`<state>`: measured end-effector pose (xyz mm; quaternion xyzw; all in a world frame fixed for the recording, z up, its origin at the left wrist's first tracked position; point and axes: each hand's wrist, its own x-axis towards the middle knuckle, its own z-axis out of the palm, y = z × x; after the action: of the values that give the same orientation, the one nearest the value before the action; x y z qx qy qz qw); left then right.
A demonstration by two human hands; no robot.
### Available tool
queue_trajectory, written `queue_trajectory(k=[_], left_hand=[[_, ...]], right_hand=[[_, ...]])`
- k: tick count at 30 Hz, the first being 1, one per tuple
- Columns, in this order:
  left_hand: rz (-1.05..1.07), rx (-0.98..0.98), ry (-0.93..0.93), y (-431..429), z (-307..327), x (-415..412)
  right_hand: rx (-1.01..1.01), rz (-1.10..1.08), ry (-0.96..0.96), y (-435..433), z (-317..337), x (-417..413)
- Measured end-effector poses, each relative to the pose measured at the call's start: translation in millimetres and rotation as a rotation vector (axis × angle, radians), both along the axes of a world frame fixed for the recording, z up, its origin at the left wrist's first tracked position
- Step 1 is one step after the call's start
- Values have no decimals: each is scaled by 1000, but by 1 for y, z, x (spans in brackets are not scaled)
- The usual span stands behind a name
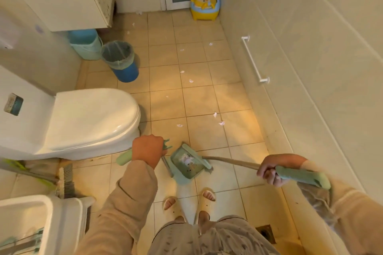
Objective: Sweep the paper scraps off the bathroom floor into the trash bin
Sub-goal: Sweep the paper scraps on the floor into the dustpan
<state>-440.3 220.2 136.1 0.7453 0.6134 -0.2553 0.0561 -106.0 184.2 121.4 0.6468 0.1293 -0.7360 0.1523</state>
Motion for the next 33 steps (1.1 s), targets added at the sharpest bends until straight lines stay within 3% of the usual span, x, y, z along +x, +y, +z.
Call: queue_trajectory(k=[7, 15, 17, 22, 27, 33], left_hand=[[-13, 12, -20, -16, 4, -10], [0, -8, -44, -23, 2, -8], [5, -13, -46, -20, 2, -8], [54, -13, -73, -10, 0, -6], [82, -14, -72, -3, 5, -7], [137, -124, -177, -3, 6, -11]], right_hand=[[30, 16, -63, 12, 2, -4], [342, 586, -298, -3, -17, -60], [316, 689, -286, -10, -22, -70], [85, 505, -186, -7, -8, -58], [113, 295, -188, -8, -13, -57], [150, 523, -189, -20, -46, -106]])
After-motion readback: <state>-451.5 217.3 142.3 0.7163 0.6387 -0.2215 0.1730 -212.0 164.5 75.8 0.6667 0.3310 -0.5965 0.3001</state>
